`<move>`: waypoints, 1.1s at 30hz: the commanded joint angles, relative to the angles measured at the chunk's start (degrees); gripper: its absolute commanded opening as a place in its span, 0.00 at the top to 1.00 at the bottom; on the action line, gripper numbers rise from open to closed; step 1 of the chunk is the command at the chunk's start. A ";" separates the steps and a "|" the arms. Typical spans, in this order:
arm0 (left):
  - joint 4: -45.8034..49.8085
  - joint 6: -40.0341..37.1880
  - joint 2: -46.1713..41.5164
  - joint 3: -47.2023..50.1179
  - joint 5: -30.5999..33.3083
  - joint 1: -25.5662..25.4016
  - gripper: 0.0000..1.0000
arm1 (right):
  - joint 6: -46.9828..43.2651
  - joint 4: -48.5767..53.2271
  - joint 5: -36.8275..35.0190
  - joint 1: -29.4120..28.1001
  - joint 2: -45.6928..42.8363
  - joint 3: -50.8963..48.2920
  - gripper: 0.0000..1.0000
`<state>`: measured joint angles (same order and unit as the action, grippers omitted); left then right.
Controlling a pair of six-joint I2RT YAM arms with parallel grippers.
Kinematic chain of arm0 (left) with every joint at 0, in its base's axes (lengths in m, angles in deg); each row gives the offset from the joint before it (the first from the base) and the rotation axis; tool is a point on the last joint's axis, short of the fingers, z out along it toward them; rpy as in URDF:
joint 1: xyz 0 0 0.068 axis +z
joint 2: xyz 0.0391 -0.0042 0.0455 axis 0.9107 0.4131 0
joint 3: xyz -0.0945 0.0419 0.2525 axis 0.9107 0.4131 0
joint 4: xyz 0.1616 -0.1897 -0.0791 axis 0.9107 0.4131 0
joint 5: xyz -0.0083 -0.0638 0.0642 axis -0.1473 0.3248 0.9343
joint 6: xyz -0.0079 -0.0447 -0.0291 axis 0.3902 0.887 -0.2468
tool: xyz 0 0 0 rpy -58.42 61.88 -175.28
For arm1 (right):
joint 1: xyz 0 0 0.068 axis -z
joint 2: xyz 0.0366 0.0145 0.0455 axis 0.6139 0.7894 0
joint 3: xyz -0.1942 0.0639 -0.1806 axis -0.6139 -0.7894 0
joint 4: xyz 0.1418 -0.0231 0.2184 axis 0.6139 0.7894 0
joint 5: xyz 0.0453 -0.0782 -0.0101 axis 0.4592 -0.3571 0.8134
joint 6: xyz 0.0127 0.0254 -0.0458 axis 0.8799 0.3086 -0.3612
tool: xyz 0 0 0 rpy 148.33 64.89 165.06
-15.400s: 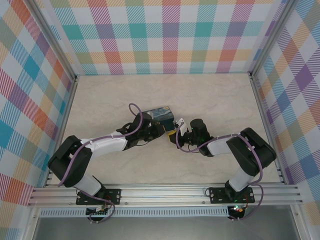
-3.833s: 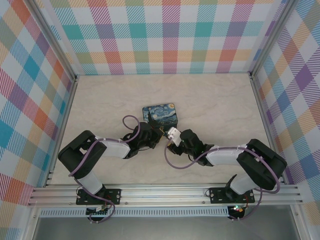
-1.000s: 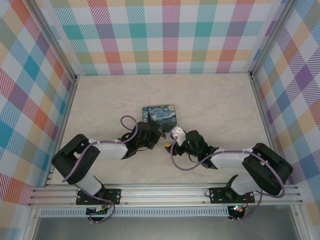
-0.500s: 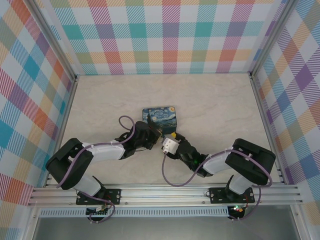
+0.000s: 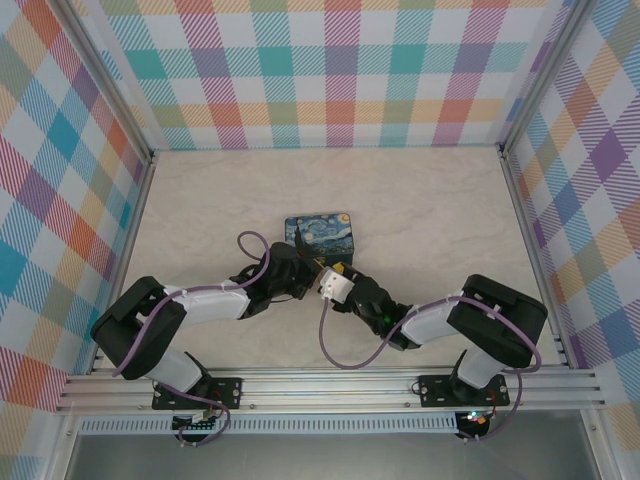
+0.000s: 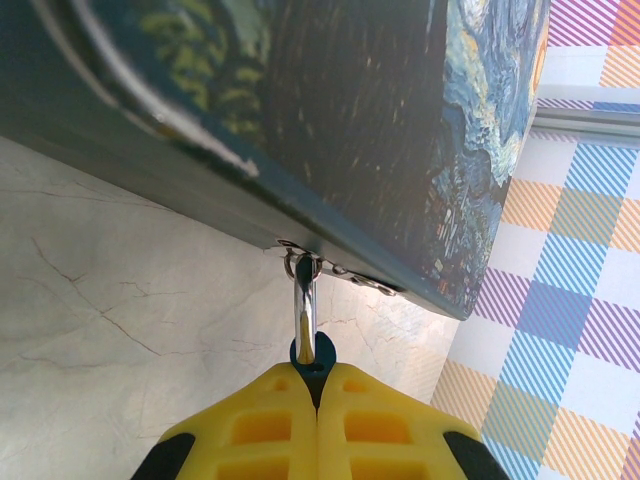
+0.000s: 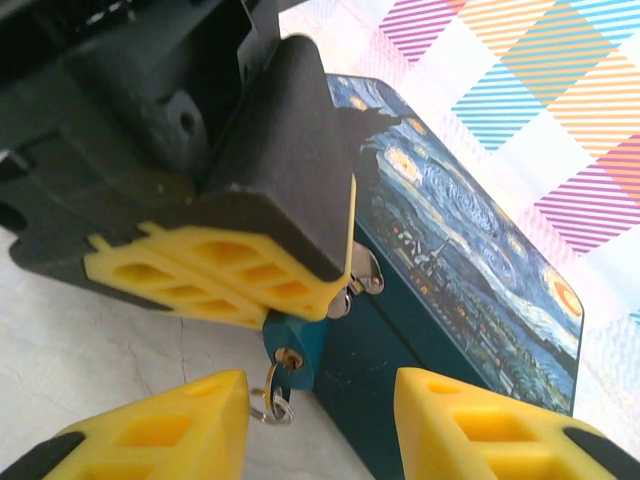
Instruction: Unlock the padlock with the key
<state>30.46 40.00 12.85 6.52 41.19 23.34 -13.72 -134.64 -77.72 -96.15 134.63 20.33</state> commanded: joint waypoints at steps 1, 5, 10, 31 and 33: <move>-1.01 -0.93 -1.97 -0.37 -0.26 -0.89 1.00 | 0.44 -0.48 1.06 -0.43 1.09 1.52 0.61; -1.07 -0.95 -1.88 -0.52 -0.43 -0.89 1.00 | 1.20 0.08 0.73 -0.49 1.61 1.90 0.68; -1.15 -0.90 -1.75 -0.59 -0.43 -0.89 1.00 | 1.94 0.49 0.32 -0.48 2.31 1.98 0.76; -1.25 -0.86 -1.36 -0.54 -0.69 -0.89 1.00 | 2.54 -1.84 -2.24 -0.43 5.17 3.18 0.84; -1.38 -0.78 -1.21 -0.54 -0.78 -0.87 1.00 | 2.62 -2.20 -2.44 -0.47 5.19 3.22 0.84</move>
<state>30.79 40.02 12.76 6.52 41.43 23.34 -12.02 -133.73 -79.14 -96.37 139.04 21.92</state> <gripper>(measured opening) 0.048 0.157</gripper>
